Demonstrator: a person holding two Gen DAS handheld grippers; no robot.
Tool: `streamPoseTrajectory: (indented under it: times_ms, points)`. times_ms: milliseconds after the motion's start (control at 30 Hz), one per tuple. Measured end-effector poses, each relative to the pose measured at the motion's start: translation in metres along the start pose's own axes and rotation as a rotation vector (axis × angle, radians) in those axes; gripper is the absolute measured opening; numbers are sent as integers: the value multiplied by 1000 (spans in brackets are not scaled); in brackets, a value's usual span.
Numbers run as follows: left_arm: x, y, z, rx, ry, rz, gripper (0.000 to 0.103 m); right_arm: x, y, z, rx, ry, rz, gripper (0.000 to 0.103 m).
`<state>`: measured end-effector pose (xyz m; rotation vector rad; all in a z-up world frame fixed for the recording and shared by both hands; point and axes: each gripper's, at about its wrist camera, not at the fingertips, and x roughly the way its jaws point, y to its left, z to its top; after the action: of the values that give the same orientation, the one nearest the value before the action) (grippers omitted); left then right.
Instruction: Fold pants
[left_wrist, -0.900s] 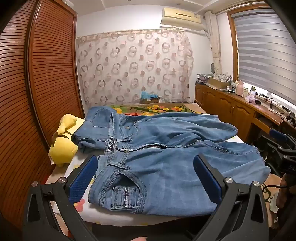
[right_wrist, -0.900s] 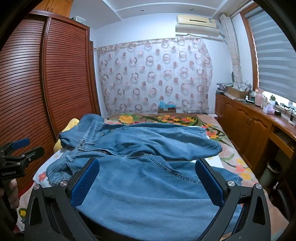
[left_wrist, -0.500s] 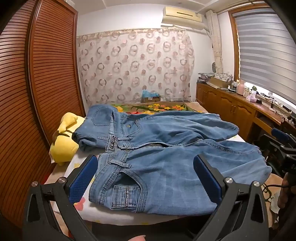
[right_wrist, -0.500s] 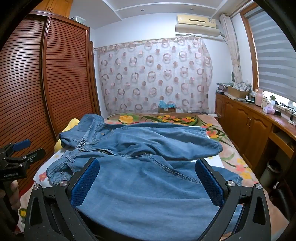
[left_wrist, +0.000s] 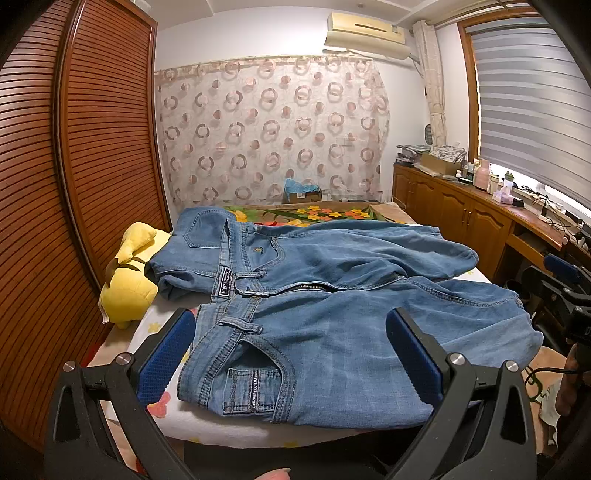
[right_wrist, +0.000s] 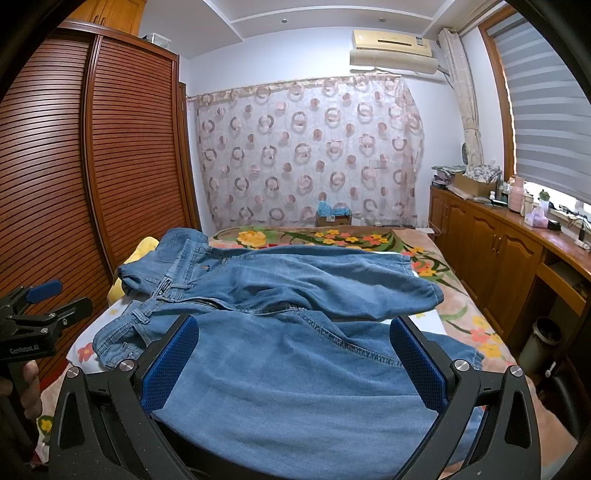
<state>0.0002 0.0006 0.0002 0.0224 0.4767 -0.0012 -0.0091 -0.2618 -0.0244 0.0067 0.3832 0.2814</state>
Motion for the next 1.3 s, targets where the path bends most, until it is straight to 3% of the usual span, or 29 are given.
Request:
streamPoseTrajectory:
  times_ms: [1300]
  points:
    - [0,3,0,-2,-5,-1,103,-2,-1,3,-2,-2,0,103]
